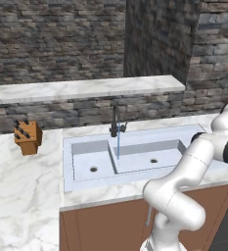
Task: Soak the sponge with water for a few seconds and then drop it inside the sink.
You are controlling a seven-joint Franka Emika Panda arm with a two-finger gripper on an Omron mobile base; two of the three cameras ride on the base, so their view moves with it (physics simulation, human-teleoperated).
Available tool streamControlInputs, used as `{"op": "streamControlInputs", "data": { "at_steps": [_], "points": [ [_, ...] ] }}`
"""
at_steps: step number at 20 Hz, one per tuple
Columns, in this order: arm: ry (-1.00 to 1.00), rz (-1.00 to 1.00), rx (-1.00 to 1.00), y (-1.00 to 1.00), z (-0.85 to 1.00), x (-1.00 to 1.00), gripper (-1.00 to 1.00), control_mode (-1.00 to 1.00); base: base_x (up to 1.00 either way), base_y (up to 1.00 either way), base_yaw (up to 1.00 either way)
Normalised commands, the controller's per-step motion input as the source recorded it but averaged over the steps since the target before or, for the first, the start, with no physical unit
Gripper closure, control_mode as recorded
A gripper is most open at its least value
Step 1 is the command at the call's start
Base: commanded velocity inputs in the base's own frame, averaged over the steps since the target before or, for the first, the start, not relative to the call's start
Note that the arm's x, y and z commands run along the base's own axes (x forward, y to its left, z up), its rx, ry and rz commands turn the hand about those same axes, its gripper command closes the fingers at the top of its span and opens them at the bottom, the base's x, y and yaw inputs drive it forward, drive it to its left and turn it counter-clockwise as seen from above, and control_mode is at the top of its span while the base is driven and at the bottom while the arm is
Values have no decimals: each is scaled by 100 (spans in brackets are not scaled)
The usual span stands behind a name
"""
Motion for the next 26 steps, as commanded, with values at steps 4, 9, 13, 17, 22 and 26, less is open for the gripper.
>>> {"op": "streamControlInputs", "data": {
  "at_steps": [4,9,13,17,22,26],
  "points": [
    [0,0,7,-30,-1,1,-100,-100,0,0,0],
    [0,0,6,-16,0,8,-100,-100,0,0,0],
    [0,0,5,-2,0,7,-100,-100,0,0,0],
    [1,0,3,-1,-9,10,-100,-100,0,0,0],
    [2,0,0,-5,-16,6,-100,-100,0,0,0],
    [0,0,0,-14,-9,9,-100,-100,0,0,0]
  ]
}}
